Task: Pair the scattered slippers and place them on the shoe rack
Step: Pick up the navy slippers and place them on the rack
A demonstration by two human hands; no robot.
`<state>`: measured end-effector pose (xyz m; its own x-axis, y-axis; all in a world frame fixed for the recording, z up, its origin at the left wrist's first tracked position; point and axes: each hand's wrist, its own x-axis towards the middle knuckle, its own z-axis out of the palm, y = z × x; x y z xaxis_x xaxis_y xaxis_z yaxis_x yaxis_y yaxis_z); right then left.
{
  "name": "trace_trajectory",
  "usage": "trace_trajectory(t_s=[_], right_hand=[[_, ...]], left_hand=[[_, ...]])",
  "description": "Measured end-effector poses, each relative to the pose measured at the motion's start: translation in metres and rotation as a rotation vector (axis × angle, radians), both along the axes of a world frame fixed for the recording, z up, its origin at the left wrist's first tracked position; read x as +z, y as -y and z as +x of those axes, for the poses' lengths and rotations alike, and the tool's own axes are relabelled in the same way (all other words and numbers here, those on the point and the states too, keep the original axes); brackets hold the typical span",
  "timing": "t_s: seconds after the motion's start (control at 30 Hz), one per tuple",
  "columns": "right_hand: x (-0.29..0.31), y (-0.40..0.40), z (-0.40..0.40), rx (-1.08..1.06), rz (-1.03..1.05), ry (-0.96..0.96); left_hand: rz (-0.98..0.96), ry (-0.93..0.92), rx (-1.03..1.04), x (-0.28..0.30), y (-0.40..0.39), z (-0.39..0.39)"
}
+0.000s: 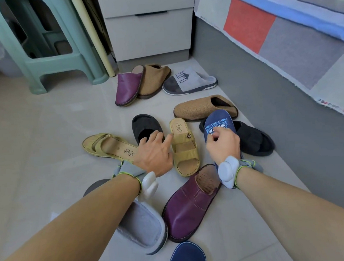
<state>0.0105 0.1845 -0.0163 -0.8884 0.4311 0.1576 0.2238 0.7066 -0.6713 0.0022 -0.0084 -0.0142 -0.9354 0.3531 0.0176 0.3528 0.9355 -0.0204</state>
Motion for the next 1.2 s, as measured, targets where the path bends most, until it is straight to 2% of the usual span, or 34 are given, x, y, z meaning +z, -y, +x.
trace_trajectory(t_s=[0.17,0.43,0.6,0.67,0.77,0.9,1.2], right_hand=[[0.024,0.042,-0.008,-0.022,-0.081,-0.166],[0.077,0.137,0.003,-0.007,-0.402,-0.186],[0.099,0.195,0.019,0.092,-0.559,-0.113],[0.098,0.212,0.028,0.171,-0.612,-0.06],[0.09,0.227,0.042,0.291,-0.699,0.012],[0.083,0.234,0.061,0.356,-0.656,0.036],[0.085,0.24,0.113,0.288,-0.511,0.106]], left_hand=[[0.034,0.039,-0.002,0.018,0.025,0.002],[0.193,0.053,0.064,0.05,0.07,0.02],[0.321,0.015,0.316,0.057,0.108,0.035],[0.398,0.022,0.421,0.06,0.126,0.039],[0.416,0.044,0.533,0.062,0.148,0.049],[0.431,0.055,0.566,0.058,0.161,0.074],[0.326,0.112,0.547,0.065,0.166,0.119]])
